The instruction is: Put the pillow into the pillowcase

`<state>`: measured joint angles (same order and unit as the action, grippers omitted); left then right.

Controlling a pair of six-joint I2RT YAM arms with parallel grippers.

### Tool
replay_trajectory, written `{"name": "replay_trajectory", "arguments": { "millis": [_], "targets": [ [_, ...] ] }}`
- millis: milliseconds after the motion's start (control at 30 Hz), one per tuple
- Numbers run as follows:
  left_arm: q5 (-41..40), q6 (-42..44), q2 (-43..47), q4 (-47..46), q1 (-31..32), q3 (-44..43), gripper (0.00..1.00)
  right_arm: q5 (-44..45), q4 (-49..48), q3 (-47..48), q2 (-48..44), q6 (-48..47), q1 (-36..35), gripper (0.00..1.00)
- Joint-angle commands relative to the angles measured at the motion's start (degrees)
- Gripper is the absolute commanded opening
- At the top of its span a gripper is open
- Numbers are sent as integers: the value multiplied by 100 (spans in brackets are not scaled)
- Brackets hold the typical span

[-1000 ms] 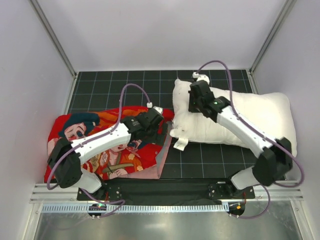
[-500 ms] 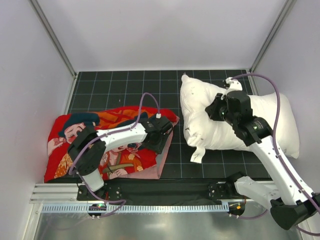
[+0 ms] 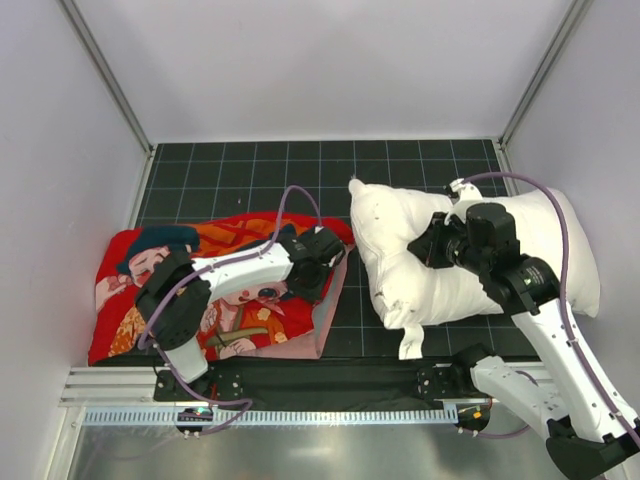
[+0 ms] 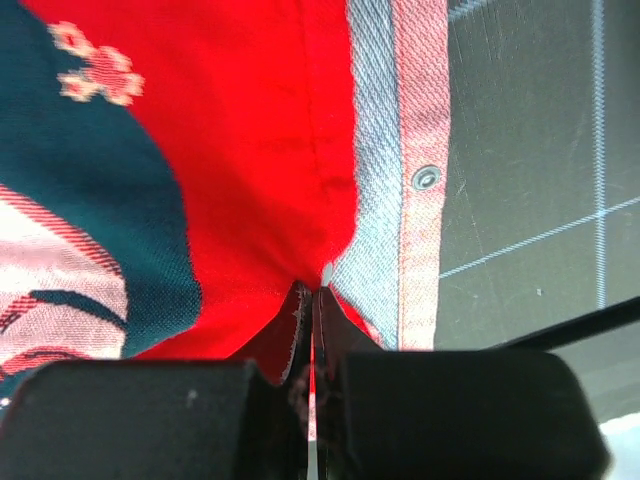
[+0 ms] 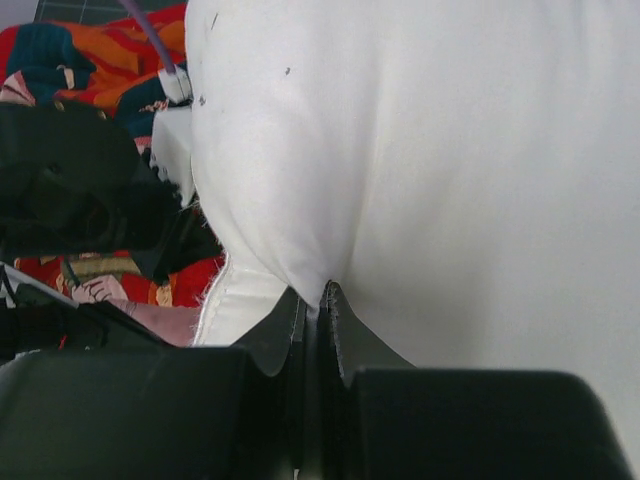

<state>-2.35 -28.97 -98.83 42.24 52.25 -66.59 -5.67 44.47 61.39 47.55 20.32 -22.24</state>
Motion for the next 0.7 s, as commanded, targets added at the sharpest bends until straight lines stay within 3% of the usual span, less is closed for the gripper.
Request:
{"name": "replay_trajectory", "arguments": {
  "millis": [0,133,367,667],
  "targets": [
    [120,111,521,13,-476,-197,0,-740,185,-161,-158,-203,71,4],
    [217,23,1057,-119,-1031,-22,0,-1646,159,-530,-386,-204,62,4],
    [94,-425,1725,-400,-1331,312,0,-3359,229,-777,-528,-177,-96,4],
    [-107,-741,2192,-638,-1472,445,0,-3555,-227,-1471,-316,86,-895,4]
  ]
}}
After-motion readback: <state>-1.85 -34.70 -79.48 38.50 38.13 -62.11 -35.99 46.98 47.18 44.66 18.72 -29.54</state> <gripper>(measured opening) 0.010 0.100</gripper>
